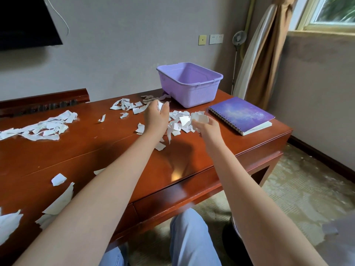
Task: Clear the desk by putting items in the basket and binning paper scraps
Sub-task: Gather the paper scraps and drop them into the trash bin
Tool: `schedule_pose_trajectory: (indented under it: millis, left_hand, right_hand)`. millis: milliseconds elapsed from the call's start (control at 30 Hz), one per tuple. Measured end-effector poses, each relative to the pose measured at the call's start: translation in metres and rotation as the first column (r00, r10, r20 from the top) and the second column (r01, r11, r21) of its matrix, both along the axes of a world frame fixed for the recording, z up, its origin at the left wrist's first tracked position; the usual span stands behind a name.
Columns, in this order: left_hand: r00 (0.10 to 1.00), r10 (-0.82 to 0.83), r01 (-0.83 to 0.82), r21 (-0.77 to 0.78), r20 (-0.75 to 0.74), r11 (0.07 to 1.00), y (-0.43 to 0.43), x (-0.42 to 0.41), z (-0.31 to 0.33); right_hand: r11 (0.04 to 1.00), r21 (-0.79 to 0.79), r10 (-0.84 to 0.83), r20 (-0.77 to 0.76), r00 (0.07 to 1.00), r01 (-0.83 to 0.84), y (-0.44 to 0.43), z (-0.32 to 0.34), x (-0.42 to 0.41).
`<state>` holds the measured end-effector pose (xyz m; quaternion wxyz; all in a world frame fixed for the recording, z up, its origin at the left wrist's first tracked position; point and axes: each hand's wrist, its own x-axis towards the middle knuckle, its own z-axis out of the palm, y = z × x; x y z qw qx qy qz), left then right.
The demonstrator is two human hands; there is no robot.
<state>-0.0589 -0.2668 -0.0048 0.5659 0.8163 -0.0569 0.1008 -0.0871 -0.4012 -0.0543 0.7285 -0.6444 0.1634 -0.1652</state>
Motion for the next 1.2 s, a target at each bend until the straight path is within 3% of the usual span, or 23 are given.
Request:
schedule_pose_trajectory:
  millis: [200, 367, 700, 1033, 1200]
  left_hand:
    - [0.999, -0.032, 0.027, -0.146, -0.031, 0.989, -0.023, -0.026, 0.014]
    - [0.985, -0.164, 0.149, -0.199, -0.058, 0.968, -0.059, -0.057, 0.006]
    - [0.903, -0.42, 0.407, -0.137, -0.086, 0.903, -0.161, -0.111, -0.053]
    - [0.807, -0.564, 0.576, 0.026, -0.177, 0.817, -0.265, -0.111, -0.151]
    - [0.788, -0.558, 0.604, 0.154, -0.26, 0.782, -0.302, -0.105, -0.207]
  right_hand:
    - [0.991, 0.085, -0.101, 0.006, 0.995, 0.1, -0.015, 0.007, -0.031]
    - [0.974, 0.087, -0.208, -0.008, 0.978, 0.208, -0.046, 0.002, -0.067]
    - [0.905, 0.118, -0.397, -0.104, 0.912, 0.408, -0.136, -0.061, -0.146]
    - [0.827, 0.115, -0.49, -0.335, 0.805, 0.55, -0.222, -0.162, -0.176]
    - [0.796, 0.152, -0.484, -0.423, 0.766, 0.586, -0.25, -0.228, -0.176]
